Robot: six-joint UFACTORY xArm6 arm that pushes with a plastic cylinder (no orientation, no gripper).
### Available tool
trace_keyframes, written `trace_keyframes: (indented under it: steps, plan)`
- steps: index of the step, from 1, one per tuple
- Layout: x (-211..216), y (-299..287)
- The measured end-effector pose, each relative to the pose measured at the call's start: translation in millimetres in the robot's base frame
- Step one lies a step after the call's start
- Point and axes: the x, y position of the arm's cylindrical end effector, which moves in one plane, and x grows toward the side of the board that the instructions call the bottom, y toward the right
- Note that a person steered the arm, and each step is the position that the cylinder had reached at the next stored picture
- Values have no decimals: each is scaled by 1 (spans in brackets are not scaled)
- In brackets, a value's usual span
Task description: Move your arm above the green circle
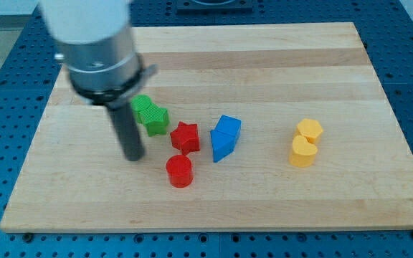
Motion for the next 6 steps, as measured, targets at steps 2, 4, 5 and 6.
trace_keyframes:
  steps: [2, 4, 5, 6]
  plan:
    - [-67, -31]
    - [-235, -30]
    - [-203, -11]
    - [-166, -2]
